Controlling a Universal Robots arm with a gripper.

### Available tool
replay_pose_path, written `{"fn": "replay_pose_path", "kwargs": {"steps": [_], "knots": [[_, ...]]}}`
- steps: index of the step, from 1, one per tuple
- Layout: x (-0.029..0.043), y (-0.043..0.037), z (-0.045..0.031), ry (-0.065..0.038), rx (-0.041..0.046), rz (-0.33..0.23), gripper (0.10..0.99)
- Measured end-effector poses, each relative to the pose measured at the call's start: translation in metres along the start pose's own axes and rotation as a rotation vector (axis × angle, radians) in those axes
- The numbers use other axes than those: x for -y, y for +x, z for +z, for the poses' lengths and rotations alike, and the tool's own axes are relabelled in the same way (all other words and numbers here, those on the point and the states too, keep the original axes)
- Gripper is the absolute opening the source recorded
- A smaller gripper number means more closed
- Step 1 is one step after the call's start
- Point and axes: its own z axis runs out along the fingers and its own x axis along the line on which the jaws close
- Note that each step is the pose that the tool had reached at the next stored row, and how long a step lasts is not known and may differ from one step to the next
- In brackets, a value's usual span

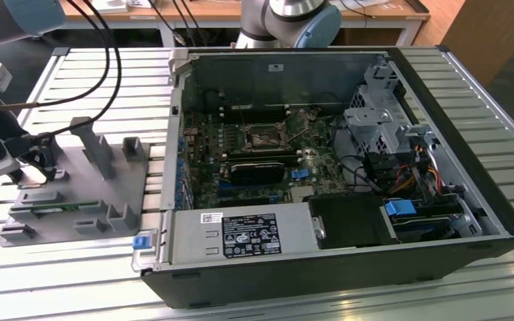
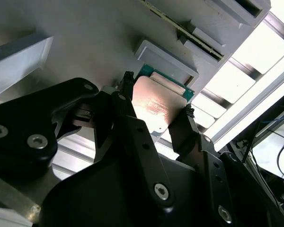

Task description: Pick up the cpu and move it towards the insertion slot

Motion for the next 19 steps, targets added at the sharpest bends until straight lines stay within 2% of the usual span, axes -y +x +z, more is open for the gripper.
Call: {"fn": "replay_pose_path", "kwargs": {"steps": [19], "knots": [[-0.0003, 0.0, -0.0049, 0.0, -0.0001, 0.0, 0.545]]}}
